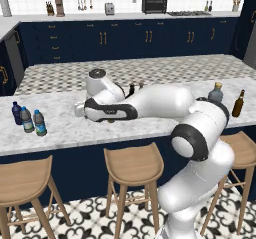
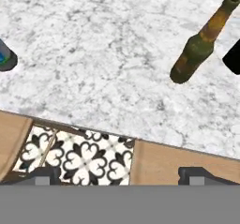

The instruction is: Move the plastic bottles in the middle to the plastics group, and the glass bottles in the middle to the glass group.

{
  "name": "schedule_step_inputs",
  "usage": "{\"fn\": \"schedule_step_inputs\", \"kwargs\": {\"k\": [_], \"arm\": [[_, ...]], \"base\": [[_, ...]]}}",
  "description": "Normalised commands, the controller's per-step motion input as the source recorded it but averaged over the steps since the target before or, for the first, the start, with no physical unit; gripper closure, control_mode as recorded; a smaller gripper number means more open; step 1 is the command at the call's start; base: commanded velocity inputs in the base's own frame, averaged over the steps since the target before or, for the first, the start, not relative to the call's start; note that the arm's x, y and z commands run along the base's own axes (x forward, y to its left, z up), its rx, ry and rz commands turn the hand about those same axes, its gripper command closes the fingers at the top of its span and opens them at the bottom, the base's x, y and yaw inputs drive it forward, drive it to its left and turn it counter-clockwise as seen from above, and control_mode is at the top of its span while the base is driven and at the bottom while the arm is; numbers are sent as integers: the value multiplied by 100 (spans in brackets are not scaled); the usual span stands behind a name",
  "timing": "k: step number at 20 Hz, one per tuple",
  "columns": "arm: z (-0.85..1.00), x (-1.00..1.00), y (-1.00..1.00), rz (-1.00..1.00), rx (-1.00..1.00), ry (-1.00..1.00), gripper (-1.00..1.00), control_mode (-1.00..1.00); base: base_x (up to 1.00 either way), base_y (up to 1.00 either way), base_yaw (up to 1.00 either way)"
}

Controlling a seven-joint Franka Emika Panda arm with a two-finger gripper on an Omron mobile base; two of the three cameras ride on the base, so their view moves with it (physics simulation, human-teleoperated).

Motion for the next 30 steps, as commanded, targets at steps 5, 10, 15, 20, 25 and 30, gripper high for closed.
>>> {"fn": "schedule_step_inputs", "kwargs": {"k": [5,10,15,20,25,30], "arm": [[44,-1,-69,-30,2,0,-100,-100],[20,22,-31,-3,0,0,-100,-100],[-11,66,-28,6,4,-2,-100,-100],[-15,49,-21,4,1,0,-100,-100],[-25,48,0,7,2,-1,-100,-100],[-27,39,0,8,0,-4,-100,-100]], "base": [[0,0,0],[0,0,0],[0,0,0],[0,0,0],[0,0,0],[0,0,0]]}}
